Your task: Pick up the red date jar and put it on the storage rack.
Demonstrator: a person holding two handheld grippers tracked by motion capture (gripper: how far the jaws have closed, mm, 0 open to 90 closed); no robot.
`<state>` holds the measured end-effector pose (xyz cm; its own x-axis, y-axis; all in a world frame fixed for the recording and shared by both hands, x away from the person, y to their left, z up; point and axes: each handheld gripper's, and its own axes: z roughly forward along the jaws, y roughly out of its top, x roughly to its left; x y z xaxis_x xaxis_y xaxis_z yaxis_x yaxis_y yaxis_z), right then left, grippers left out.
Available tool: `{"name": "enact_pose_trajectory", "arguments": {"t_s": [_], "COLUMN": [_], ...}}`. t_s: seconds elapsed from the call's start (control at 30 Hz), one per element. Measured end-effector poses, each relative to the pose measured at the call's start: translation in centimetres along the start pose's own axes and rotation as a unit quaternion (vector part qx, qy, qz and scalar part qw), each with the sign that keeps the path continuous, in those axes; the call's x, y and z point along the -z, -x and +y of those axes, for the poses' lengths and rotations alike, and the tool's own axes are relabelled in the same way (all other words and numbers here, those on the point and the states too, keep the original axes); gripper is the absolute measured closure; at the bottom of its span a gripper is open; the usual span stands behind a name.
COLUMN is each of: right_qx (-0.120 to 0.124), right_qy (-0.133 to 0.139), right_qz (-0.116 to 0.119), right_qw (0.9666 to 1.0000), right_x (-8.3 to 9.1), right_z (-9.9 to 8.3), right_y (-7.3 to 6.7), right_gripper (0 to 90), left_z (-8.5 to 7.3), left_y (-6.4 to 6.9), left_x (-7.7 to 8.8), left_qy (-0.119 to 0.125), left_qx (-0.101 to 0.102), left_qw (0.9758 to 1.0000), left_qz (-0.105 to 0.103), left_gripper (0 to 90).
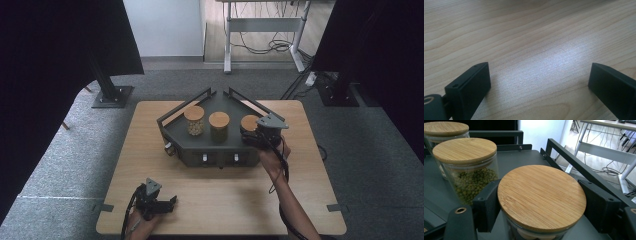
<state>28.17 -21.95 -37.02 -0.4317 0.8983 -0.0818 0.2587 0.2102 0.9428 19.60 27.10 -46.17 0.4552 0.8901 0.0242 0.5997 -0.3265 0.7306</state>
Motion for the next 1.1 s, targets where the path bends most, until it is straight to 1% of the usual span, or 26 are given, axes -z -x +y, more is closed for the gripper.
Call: {"name": "enact_pose_trajectory", "arguments": {"t_s": [0.13, 0.37, 0.43, 0.6, 0.7, 0.77, 0.9, 1.1], "right_qx": [-0.009, -0.003, -0.001, -0.003, -0.005, -0.009, -0.008, -0.004], "right_qy": [0.001, -0.002, -0.004, -0.014, -0.01, -0.01, -0.009, -0.002], "right_qz": [0.008, 0.008, 0.009, 0.017, 0.018, 0.024, 0.03, 0.032], "right_qw": [0.9999, 1.0, 0.9999, 0.9998, 0.9998, 0.9996, 0.9995, 0.9995], "right_x": [0.1, 0.1, 0.1, -0.2, -0.1, -0.1, 0.1, 0.7], "right_z": [-0.2, -0.1, -0.1, 0.0, -0.2, -0.2, -0.3, -0.4], "right_y": [0.5, 0.4, 0.4, 0.7, 0.8, 1.1, 1.3, 1.3], "right_gripper": [22.6, 21.6, 19.3, 9.1, 5.8, 5.3, 5.0, 5.2], "left_z": [0.0, 0.0, 0.0, 0.0, 0.0, 0.0, 0.0, 0.0], "left_y": [0.0, 0.0, 0.0, 0.0, 0.0, 0.0, 0.0, 0.0], "left_x": [0.0, 0.0, 0.0, 0.0, 0.0, 0.0, 0.0, 0.0], "left_qy": [0.0, 0.0, 0.0, 0.0, 0.0, 0.0, 0.0, 0.0], "left_qx": [0.0, 0.0, 0.0, 0.0, -0.001, -0.001, -0.001, 0.0], "left_qw": [1.0, 1.0, 1.0, 1.0, 1.0, 1.0, 1.0, 1.0], "left_qz": [0.0, 0.0, 0.0, -0.001, 0.0, 0.0, -0.001, -0.001], "left_gripper": [4.0, 4.0, 4.0, 4.0, 4.0, 4.0, 4.0, 4.0]}}
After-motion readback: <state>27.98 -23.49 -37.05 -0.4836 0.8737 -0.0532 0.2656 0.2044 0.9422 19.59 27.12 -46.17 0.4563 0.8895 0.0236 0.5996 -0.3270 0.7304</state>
